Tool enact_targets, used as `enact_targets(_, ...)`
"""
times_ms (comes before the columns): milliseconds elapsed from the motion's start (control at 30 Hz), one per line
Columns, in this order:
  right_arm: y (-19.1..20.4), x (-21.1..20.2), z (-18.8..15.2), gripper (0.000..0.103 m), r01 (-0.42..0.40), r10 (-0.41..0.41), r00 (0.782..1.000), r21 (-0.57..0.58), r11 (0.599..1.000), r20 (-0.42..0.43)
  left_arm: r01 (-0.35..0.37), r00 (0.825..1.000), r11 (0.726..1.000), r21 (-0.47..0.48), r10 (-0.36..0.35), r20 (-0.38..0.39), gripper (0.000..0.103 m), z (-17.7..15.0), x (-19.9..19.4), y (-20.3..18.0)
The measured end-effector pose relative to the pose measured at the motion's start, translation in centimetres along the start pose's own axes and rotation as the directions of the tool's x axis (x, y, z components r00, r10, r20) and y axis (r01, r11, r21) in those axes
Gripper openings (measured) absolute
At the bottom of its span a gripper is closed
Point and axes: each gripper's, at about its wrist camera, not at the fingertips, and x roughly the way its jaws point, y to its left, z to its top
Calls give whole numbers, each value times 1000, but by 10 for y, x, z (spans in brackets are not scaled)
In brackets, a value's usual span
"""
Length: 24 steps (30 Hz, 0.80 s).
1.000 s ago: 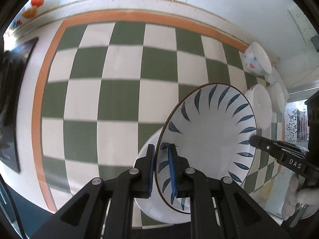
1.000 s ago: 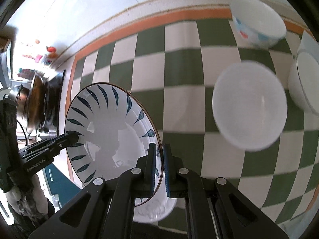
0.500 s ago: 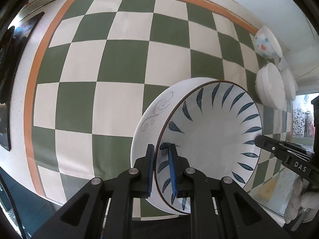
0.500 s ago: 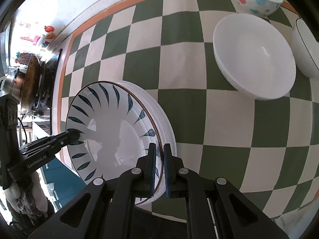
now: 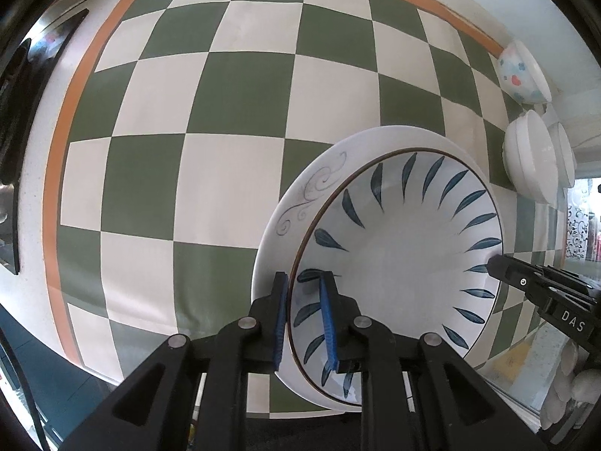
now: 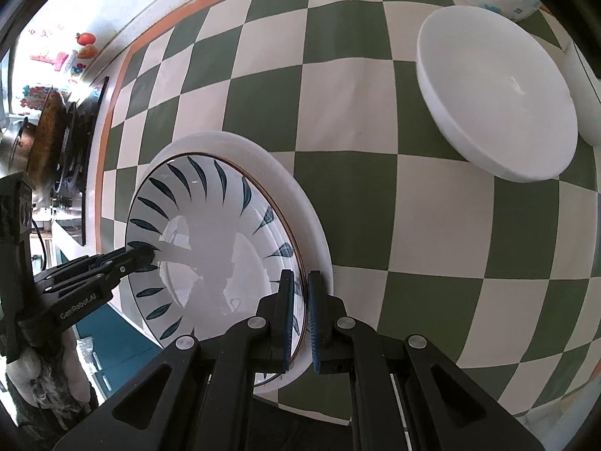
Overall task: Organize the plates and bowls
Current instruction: 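Carry the blue-striped plate and lower it onto the white plate stack, then open both tools and lift them away from the plate stack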
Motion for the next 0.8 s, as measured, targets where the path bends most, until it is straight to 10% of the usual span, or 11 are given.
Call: enact_targets(800, 8, 2, -1, 12, 61, -63, 998, 96, 994, 13, -16, 999, 1000, 2, 16, -39, 24, 1, 1, -8)
